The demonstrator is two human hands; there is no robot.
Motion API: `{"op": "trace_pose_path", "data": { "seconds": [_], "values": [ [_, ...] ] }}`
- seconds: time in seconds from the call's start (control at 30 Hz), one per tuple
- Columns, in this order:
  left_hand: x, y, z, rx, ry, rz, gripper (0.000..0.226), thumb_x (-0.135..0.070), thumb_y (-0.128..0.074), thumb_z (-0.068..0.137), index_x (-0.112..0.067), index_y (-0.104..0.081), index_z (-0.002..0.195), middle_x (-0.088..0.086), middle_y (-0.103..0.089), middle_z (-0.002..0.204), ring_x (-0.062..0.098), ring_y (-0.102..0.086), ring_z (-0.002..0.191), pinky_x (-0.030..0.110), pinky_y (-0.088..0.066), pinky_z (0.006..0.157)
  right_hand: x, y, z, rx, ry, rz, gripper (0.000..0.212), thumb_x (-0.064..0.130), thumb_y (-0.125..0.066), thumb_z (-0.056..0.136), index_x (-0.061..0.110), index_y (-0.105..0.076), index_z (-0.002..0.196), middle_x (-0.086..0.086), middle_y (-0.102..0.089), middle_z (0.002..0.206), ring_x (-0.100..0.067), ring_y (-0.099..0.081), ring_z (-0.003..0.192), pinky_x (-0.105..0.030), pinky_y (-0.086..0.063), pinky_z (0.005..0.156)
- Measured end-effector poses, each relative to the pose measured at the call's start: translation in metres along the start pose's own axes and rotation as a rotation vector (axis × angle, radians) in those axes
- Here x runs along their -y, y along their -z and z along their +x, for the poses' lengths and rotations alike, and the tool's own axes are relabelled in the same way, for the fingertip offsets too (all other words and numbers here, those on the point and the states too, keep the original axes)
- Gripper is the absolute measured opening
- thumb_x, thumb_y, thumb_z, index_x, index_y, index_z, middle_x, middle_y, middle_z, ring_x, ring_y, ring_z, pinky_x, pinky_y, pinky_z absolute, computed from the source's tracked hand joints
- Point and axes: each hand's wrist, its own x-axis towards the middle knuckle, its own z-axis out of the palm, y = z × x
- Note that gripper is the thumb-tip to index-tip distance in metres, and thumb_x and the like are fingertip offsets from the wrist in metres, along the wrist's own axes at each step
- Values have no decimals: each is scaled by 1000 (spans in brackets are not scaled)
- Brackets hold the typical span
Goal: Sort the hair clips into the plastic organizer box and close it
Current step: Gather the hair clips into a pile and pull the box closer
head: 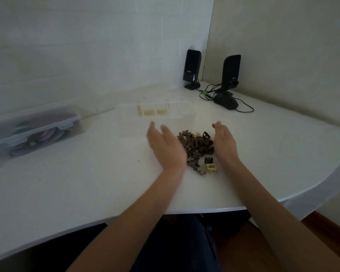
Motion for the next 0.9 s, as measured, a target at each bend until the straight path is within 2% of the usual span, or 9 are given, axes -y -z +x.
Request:
{"op": "trace_pose_path", "data": {
  "seconds": [0.13, 0.27, 0.37, 0.5, 0.57, 0.63, 0.7, 0.83, 0.9],
  "values": [
    [-4, 47, 49, -336, -66, 3, 46, -21, -36, 90, 12, -49, 120, 30, -53, 121, 38, -47, 116, 33, -28, 97, 8, -14, -2, 193, 15, -232, 55, 47, -20, 100, 11, -43, 133, -9, -50, 134, -20, -45, 116, -29, -28, 95],
    [3, 74, 95, -386, 98, 21, 39, -20, -39, 98, 8, -47, 125, 26, -51, 127, 35, -46, 120, 32, -30, 96, 16, -32, -9, 297, 44, -257, 55, 49, -21, 99, 15, -40, 137, -6, -46, 140, -22, -41, 128, -26, -25, 92],
    [8, 84, 120, -185, 150, 139, 39, -19, -32, 101, 5, -42, 131, 25, -44, 136, 34, -42, 125, 34, -28, 102, 18, -22, -17, 157, -24, -88, 52, 46, -22, 100, 15, -39, 138, -5, -43, 142, -20, -38, 130, -25, -24, 92],
    [8, 80, 156, 101, 280, -69, 50, -42, -42, 96, -6, -46, 130, 13, -50, 136, 27, -51, 121, 36, -39, 103, 9, -16, -51, 41, -71, -67, 55, 46, -25, 99, 16, -27, 145, -4, -29, 153, -20, -25, 140, -35, -18, 112],
    [9, 77, 172, 214, 396, -186, 40, -41, -48, 93, -12, -56, 119, 12, -59, 121, 23, -62, 98, 30, -51, 86, 7, -30, -69, 44, -39, -162, 61, 48, -27, 97, 17, -14, 149, -5, -11, 158, -20, -8, 145, -38, -8, 118],
    [5, 75, 181, 246, 452, -210, 22, -36, -50, 92, -16, -57, 85, 4, -56, 82, 12, -55, 58, 18, -45, 52, 9, -47, -74, 44, 6, -235, 65, 49, -27, 97, 17, -5, 150, -6, 0, 159, -18, 3, 145, -37, 0, 118],
    [1, 71, 186, 264, 469, -177, 27, -37, -53, 91, -18, -50, 71, 0, -46, 67, 12, -46, 52, 19, -39, 50, 13, -62, -68, 32, 17, -259, 66, 47, -27, 98, 13, -4, 150, -9, 3, 158, -18, 7, 145, -35, 3, 117],
    [1, 67, 193, 323, 403, 23, 24, -29, -61, 86, -14, -55, 68, 6, -55, 85, 13, -47, 59, 25, -37, 59, 21, -85, -54, 53, 18, -247, 64, 43, -29, 99, 10, -9, 149, -10, 1, 158, -19, 7, 145, -33, 3, 117],
    [4, 68, 194, 351, 355, 85, 19, -27, -60, 87, -9, -65, 82, 6, -59, 90, 11, -47, 62, 25, -37, 60, 21, -89, -49, 35, 37, -202, 59, 41, -30, 98, 10, -17, 147, -10, -10, 158, -20, -3, 145, -35, -4, 117]
  ]
}}
